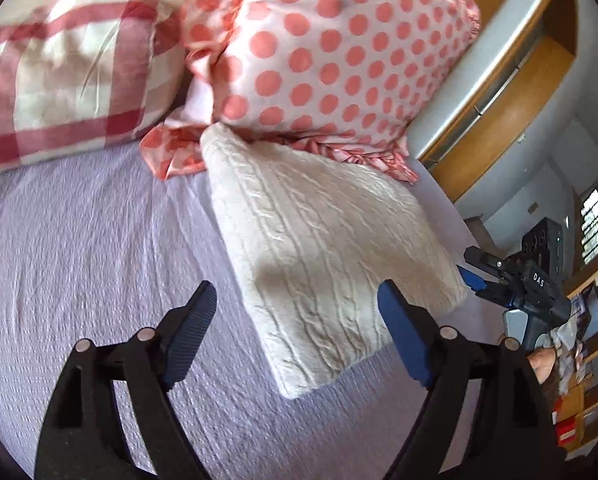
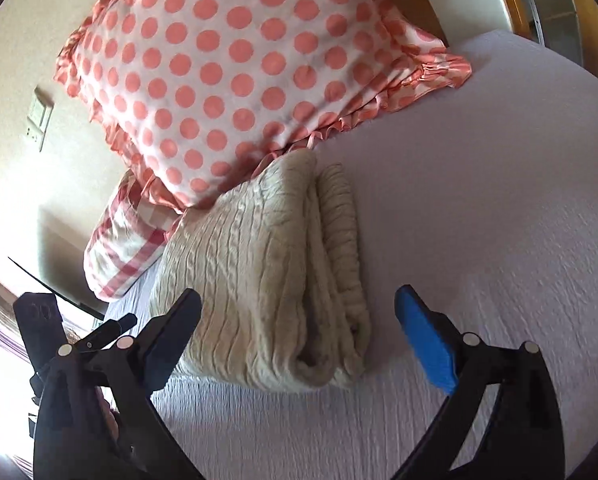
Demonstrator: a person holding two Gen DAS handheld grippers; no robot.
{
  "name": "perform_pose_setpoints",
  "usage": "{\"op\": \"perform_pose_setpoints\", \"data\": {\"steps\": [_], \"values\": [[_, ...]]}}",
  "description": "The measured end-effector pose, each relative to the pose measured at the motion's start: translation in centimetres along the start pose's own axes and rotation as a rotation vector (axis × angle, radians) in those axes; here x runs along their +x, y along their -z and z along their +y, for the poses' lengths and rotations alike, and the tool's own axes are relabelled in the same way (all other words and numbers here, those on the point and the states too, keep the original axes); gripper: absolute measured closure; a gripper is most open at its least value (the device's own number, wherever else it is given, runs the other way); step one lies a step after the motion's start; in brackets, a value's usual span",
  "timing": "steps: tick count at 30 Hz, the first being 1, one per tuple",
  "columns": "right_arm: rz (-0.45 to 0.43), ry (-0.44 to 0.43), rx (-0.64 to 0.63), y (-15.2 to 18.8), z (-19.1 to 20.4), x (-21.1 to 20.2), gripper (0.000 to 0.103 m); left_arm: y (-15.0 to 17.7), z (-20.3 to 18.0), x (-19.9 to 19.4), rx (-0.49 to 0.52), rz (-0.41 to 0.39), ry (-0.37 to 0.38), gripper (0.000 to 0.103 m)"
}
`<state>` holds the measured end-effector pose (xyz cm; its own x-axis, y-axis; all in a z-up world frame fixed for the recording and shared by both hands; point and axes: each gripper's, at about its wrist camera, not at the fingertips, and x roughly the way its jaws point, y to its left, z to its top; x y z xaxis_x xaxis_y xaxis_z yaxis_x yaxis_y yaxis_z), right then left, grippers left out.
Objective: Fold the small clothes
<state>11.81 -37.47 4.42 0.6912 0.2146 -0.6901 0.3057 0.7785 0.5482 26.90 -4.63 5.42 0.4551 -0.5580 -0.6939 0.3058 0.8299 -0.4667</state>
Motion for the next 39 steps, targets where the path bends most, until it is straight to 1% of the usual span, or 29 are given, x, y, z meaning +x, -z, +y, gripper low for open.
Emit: {"op": "perform_pose_setpoints", "data": {"steps": [2,4,5,6,7,9,10,11,12,13,14,16,18,20,21,23,24,25,26,28,29,30,31,33,34,35,37,38,39], "values": [[0.049,-0.041,0.050,-0.8,-0.7,1.7,0.004,-0.3,1.1,1.9,-0.060,0.070,0.027,0.020],[0.072,-0.042,0.074,-1.4,-1.1,3.0,0.009,-0.5,1.8,4.1,-0.111,0.132,0.041,0.020],[0.082,-0.046,0.082,-1.6,-1.3,3.7,0.012,-0.7,2.0,4.6,-0.125,0.131,0.056,0.016],[0.071,-0.054,0.085,-1.8,-1.3,3.9,0.016,-1.0,1.9,4.6,-0.121,0.106,0.055,0.015],[0.074,-0.060,0.084,-1.9,-1.3,4.3,0.030,-1.5,1.9,5.1,-0.126,0.114,0.056,0.015],[0.091,-0.095,0.110,-1.9,-1.7,5.3,0.049,-2.3,2.5,6.0,-0.165,0.104,0.091,0.016],[0.093,-0.118,0.122,-1.8,-1.8,5.7,0.061,-2.6,2.8,6.2,-0.185,0.093,0.099,0.023],[0.088,-0.136,0.134,-1.5,-1.9,5.7,0.063,-2.8,3.1,6.5,-0.202,0.098,0.114,0.038],[0.080,-0.156,0.136,-1.2,-1.6,5.5,0.067,-2.8,3.5,6.4,-0.223,0.099,0.111,0.044],[0.077,-0.183,0.125,-0.9,-0.9,5.1,0.069,-2.6,3.7,5.7,-0.229,0.090,0.122,0.059],[0.075,-0.208,0.101,-0.7,0.2,4.7,0.070,-2.6,3.7,4.7,-0.213,0.083,0.131,0.065],[0.095,-0.254,0.046,0.0,2.8,4.4,0.071,-2.1,3.9,1.7,-0.157,0.082,0.116,0.066],[0.145,-0.287,-0.028,1.3,5.9,5.2,0.071,-1.1,4.6,-2.0,-0.099,0.057,0.058,0.066],[0.204,-0.289,-0.099,2.8,8.8,7.1,0.071,-0.2,6.2,-5.5,-0.076,0.038,-0.001,0.066],[0.232,-0.275,-0.137,3.7,10.1,8.3,0.071,0.3,7.2,-6.6,-0.073,0.035,-0.047,0.065],[0.283,-0.201,-0.205,5.0,12.1,10.7,0.068,1.1,9.0,-7.6,-0.072,0.039,-0.163,0.057],[0.287,-0.147,-0.235,5.5,12.8,11.2,0.058,1.5,9.9,-7.8,-0.087,0.049,-0.206,0.056],[0.273,-0.109,-0.255,5.6,13.2,11.0,0.052,1.9,10.4,-8.5,-0.103,0.043,-0.209,0.055],[0.247,-0.089,-0.265,5.5,13.5,10.1,0.052,2.3,10.4,-9.7,-0.102,0.007,-0.209,0.056],[0.139,-0.075,-0.291,5.2,14.2,6.7,0.052,3.1,9.4,-13.0,-0.056,-0.096,-0.251,0.057],[0.093,-0.127,-0.296,5.2,14.6,4.9,0.050,3.6,8.5,-14.2,-0.034,-0.142,-0.222,0.054],[0.085,-0.205,-0.291,5.5,14.9,3.6,0.039,4.0,7.4,-15.1,-0.020,-0.174,-0.169,0.052],[0.104,-0.288,-0.290,5.9,15.6,2.8,0.031,4.1,6.2,-15.1,-0.010,-0.186,-0.118,0.047],[0.188,-0.402,-0.297,7.2,17.0,3.1,0.027,4.7,4.2,-13.9,0.014,-0.167,-0.031,0.041],[0.226,-0.401,-0.299,7.6,17.4,4.1,0.027,5.0,3.6,-12.8,0.021,-0.139,-0.010,0.038],[0.255,-0.368,-0.297,8.1,17.5,5.2,0.027,5.2,3.1,-11.4,0.028,-0.107,-0.002,0.036],[0.273,-0.202,-0.264,8.4,15.9,8.0,0.030,4.8,2.4,-6.8,0.009,-0.046,-0.050,0.033],[0.268,-0.201,-0.230,8.1,14.7,9.0,0.035,5.1,2.8,-5.1,-0.008,-0.014,-0.076,0.033],[0.240,-0.231,-0.197,7.9,13.9,8.9,0.041,5.2,3.0,-4.0,-0.006,-0.016,-0.100,0.034]]}}
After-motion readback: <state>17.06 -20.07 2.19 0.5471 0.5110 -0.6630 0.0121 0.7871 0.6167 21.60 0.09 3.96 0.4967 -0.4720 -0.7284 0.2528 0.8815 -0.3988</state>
